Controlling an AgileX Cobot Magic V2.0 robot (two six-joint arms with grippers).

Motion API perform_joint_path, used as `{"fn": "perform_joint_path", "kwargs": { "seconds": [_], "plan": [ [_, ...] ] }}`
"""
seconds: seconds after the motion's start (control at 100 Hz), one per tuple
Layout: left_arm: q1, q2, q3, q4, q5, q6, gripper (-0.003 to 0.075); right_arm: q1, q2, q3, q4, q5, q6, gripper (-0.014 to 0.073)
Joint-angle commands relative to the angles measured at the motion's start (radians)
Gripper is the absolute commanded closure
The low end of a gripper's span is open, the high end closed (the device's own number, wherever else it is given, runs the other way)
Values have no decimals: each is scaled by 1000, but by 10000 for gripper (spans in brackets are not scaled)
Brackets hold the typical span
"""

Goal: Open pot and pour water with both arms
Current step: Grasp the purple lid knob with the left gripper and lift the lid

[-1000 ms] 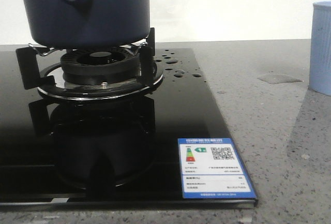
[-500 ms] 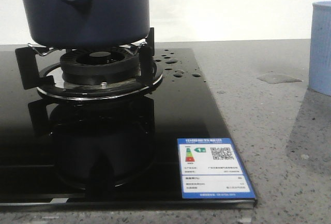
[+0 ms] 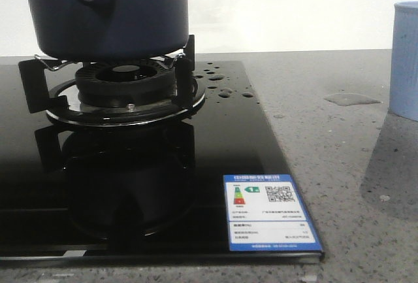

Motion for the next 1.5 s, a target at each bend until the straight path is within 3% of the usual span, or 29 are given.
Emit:
{"fn": "perform_joint_path", "kwargs": {
  "seconds": [0.0,0.14,0.25,0.39,0.48,0.67,0.77,0.82,0.92,0.99,1.03,1.25,1.49],
  "plan": [
    [-19,42,-154,-78,5,87,738,-8,40,-83,113,-40,-76,659],
    [-67,96,-268,-304,42,430,738,-8,57,-115,280,-118,-282,659],
    [-106,161,-273,-513,93,663,738,-8,57,-115,310,-264,-402,659],
    [-137,276,-273,-622,230,771,738,-8,57,-115,310,-472,-417,659],
    [-148,341,-273,-655,315,836,738,-8,57,-115,310,-520,-496,659],
    [-148,427,-273,-655,221,1014,737,-8,57,-115,299,-587,-738,652],
    [-148,461,-273,-655,197,1107,666,-8,57,-115,299,-608,-738,529],
    [-148,477,-273,-654,189,1130,581,-8,57,-115,299,-606,-738,417],
    [-148,504,-273,-654,152,1136,333,-8,57,-115,299,-599,-738,139],
    [-148,519,-273,-652,130,1136,206,-8,57,-115,299,-598,-736,14],
    [-148,524,-273,-654,118,1136,178,-8,57,-115,299,-598,-736,-22],
    [-135,595,-273,-714,-20,1198,188,-8,57,-115,301,-598,-736,-43],
    [-72,716,-273,-870,-13,1323,183,-8,57,-115,301,-588,-736,-43]
  ]
}}
